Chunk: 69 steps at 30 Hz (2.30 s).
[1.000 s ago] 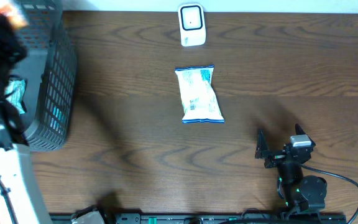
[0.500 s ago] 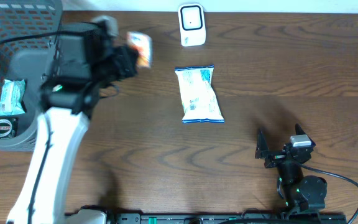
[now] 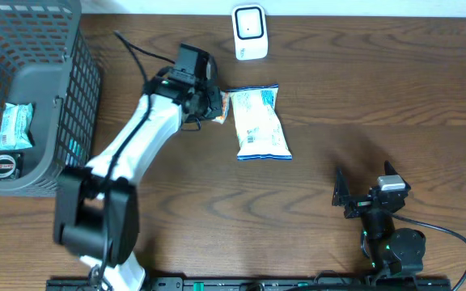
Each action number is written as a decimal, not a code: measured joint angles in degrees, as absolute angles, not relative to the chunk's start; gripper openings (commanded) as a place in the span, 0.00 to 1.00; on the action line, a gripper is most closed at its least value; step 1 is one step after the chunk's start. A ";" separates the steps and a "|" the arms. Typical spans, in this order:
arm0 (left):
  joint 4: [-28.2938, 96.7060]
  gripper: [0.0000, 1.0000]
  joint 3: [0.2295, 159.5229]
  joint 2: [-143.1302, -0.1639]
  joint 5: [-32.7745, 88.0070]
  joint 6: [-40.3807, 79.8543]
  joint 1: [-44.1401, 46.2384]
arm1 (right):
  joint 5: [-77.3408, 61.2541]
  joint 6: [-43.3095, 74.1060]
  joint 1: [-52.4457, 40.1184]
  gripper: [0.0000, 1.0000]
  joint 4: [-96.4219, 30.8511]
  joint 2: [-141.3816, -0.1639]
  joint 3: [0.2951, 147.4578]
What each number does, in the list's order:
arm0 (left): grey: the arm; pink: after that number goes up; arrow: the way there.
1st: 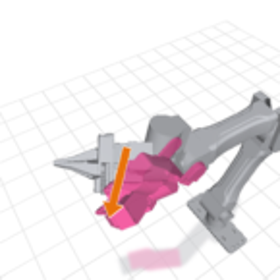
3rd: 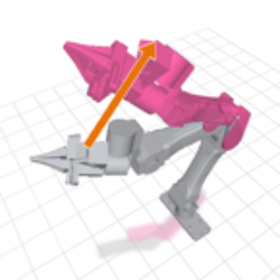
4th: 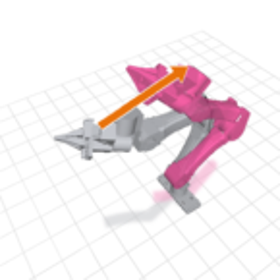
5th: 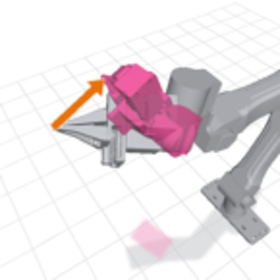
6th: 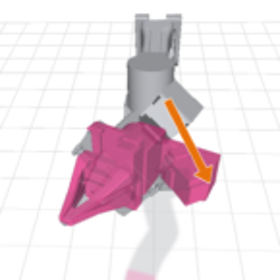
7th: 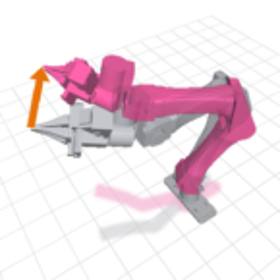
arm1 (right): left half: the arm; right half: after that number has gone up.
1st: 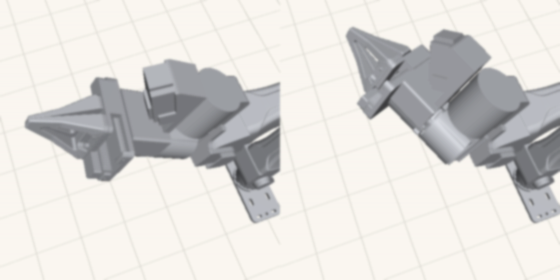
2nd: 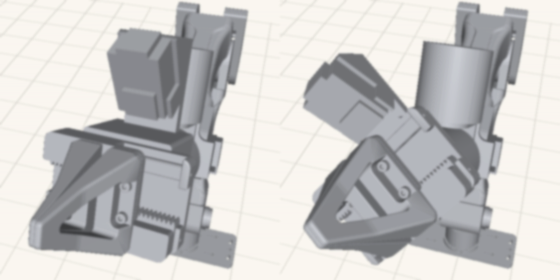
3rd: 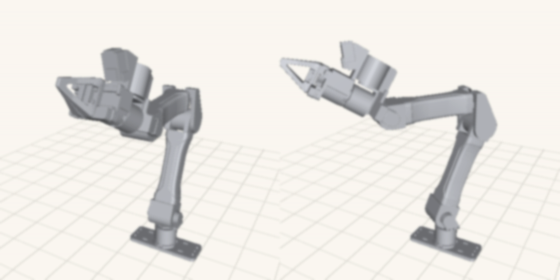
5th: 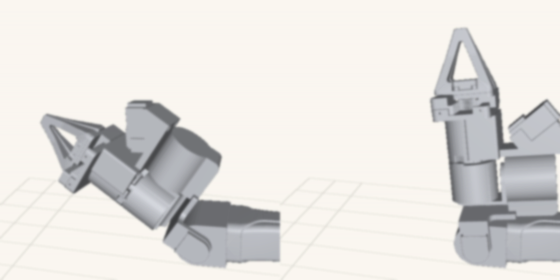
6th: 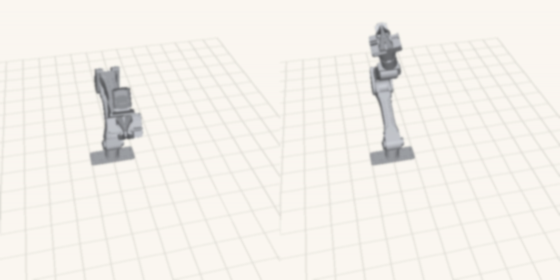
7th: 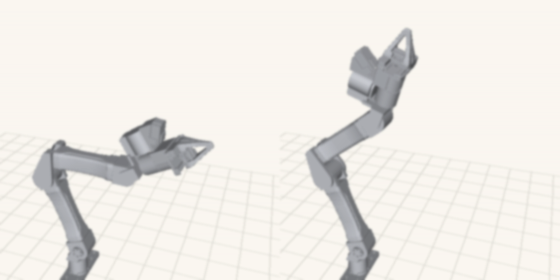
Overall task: Scan the item barcode
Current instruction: 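Lift the tissue pack out and carry it toward the scanner, then lower the tissue pack beside the snack bag and open the left gripper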
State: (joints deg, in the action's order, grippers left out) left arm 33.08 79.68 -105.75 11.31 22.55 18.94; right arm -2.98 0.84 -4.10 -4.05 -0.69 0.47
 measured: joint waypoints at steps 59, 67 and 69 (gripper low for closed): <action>29.87 0.08 80.36 -117.23 22.41 33.56 29.47 | -2.98 0.84 -4.10 0.99 -4.05 -0.69 0.47; 28.01 0.09 80.36 -117.23 18.04 34.35 29.63 | -2.96 0.84 -4.10 0.99 -4.03 -0.69 0.47; 27.57 0.09 80.36 -117.23 16.08 34.39 29.43 | -2.98 0.84 -4.10 0.99 -4.03 -0.69 0.47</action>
